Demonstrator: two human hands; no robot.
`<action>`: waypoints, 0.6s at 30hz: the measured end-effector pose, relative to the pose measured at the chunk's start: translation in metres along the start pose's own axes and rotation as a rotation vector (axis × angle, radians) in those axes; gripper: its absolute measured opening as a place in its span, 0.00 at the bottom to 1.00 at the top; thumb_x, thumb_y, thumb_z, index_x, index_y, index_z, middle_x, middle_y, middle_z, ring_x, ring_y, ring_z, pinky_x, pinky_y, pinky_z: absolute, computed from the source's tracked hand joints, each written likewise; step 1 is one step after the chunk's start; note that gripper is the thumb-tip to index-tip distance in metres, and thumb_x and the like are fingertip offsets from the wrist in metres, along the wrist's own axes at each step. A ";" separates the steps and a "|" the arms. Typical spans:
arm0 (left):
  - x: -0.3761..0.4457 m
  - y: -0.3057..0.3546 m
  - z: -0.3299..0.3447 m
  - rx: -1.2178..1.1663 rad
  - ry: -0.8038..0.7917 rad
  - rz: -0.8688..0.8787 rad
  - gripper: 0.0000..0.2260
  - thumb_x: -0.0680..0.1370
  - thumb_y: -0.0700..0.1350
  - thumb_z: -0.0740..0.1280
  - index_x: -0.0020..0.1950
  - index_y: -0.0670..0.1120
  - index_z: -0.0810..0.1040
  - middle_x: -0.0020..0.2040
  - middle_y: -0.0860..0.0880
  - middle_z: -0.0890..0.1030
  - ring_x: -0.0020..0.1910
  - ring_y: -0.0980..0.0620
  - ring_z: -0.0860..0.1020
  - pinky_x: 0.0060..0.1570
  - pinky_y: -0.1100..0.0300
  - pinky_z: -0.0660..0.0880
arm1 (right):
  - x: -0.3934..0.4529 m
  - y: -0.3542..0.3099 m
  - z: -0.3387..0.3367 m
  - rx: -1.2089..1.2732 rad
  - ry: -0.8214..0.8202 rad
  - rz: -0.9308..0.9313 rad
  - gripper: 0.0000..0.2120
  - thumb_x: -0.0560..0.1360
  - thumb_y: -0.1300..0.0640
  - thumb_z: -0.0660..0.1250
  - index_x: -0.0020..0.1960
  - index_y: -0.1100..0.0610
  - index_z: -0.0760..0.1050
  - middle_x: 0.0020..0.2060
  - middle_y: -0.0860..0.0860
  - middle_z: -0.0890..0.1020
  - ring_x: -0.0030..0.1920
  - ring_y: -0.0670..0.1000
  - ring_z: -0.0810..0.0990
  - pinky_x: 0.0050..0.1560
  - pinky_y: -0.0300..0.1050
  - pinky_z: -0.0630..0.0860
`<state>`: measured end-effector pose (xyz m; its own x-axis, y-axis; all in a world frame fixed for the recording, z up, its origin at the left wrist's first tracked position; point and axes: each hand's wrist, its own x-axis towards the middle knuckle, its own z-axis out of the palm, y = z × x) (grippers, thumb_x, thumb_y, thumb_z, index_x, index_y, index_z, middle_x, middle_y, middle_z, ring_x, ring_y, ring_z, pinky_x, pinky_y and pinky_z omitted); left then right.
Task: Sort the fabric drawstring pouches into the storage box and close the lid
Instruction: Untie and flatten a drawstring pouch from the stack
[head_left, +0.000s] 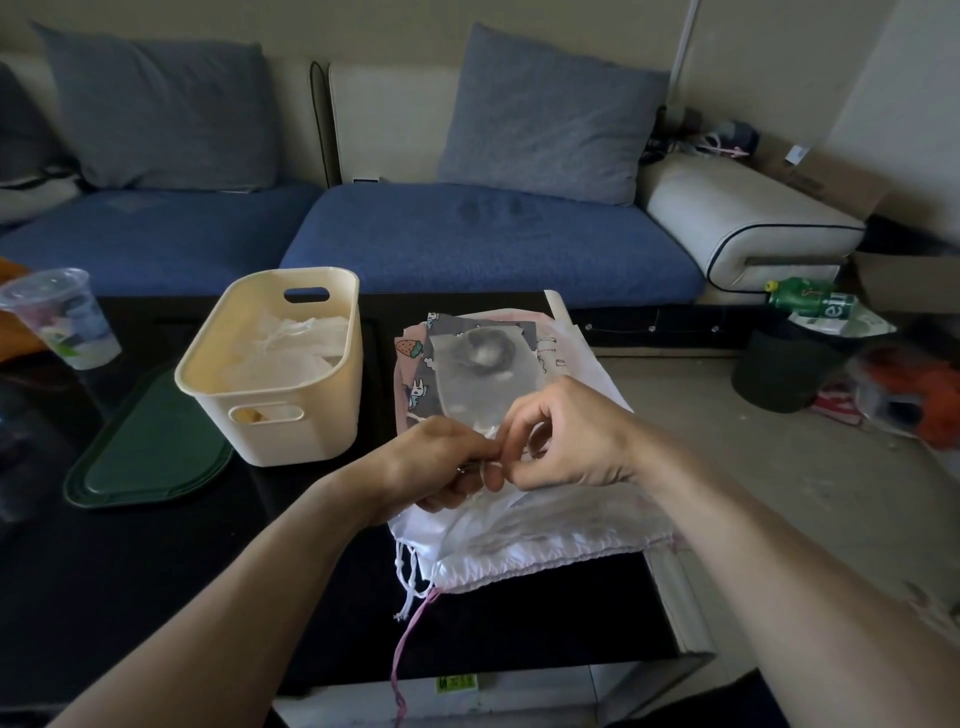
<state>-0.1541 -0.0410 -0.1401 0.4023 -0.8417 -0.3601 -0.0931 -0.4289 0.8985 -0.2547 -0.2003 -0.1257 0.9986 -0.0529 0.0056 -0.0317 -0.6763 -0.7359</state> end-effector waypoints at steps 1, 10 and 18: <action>0.000 0.000 0.000 0.016 0.004 -0.001 0.16 0.82 0.47 0.61 0.39 0.40 0.77 0.28 0.49 0.64 0.25 0.54 0.59 0.27 0.60 0.53 | 0.000 0.000 0.001 -0.008 -0.004 0.004 0.06 0.67 0.61 0.77 0.36 0.50 0.86 0.43 0.45 0.85 0.43 0.55 0.82 0.45 0.55 0.78; 0.003 -0.001 -0.002 -0.119 0.046 -0.097 0.19 0.84 0.43 0.58 0.34 0.44 0.74 0.25 0.50 0.65 0.23 0.55 0.58 0.25 0.62 0.51 | 0.006 0.000 0.012 0.015 0.088 0.019 0.12 0.64 0.57 0.81 0.30 0.49 0.79 0.48 0.44 0.78 0.37 0.37 0.76 0.42 0.40 0.71; 0.006 -0.003 -0.001 -0.146 0.046 -0.163 0.05 0.81 0.36 0.62 0.45 0.41 0.71 0.24 0.51 0.67 0.21 0.57 0.60 0.20 0.67 0.57 | 0.010 -0.005 0.021 0.061 0.212 -0.091 0.11 0.64 0.59 0.77 0.29 0.49 0.78 0.49 0.43 0.76 0.51 0.41 0.77 0.51 0.33 0.70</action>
<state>-0.1507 -0.0445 -0.1450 0.4422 -0.7480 -0.4949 0.1083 -0.5033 0.8573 -0.2439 -0.1816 -0.1361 0.9658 -0.1508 0.2111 0.0675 -0.6397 -0.7657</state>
